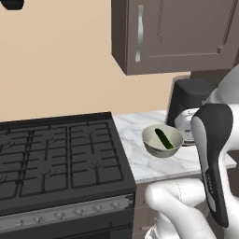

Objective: Take the lemon, fish, and cucumber from the freezer and place them in the bowl on the counter.

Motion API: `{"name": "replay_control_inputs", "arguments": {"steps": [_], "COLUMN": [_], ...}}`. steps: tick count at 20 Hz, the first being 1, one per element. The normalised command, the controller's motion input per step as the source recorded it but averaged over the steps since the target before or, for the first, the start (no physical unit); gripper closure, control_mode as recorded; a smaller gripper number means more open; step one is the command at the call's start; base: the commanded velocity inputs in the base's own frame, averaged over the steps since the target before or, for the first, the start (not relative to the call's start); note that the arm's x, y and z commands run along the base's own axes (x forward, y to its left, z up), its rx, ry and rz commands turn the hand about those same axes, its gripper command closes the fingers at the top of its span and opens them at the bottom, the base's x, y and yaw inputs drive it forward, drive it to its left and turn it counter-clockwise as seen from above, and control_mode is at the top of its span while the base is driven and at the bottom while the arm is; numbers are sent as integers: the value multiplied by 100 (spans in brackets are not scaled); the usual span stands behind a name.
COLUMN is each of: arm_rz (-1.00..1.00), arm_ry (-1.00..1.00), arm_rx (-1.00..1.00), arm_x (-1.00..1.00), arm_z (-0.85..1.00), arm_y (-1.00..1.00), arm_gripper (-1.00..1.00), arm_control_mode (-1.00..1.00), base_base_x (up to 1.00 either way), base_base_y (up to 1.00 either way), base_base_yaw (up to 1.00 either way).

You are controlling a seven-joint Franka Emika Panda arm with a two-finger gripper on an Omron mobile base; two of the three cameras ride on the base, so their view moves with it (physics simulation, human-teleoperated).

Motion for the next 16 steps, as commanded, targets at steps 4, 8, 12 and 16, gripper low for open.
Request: {"name": "replay_control_inputs", "arguments": {"steps": [4,8,12,16], "arm_rz": [0,0,0,0], "arm_ry": [0,0,0,0], "arm_rx": [0,0,0,0], "arm_x": [-7,0,0,0], "arm_z": [0,0,0,0], "arm_y": [0,0,0,0], "arm_gripper": [-100,-100,-100,-100], "arm_control_mode": [100,100,100,100], "base_base_x": [-32,-90,-88,-66], "base_base_y": [0,-5,-26,-54], "base_base_yaw": [0,0,-2,-8]}}
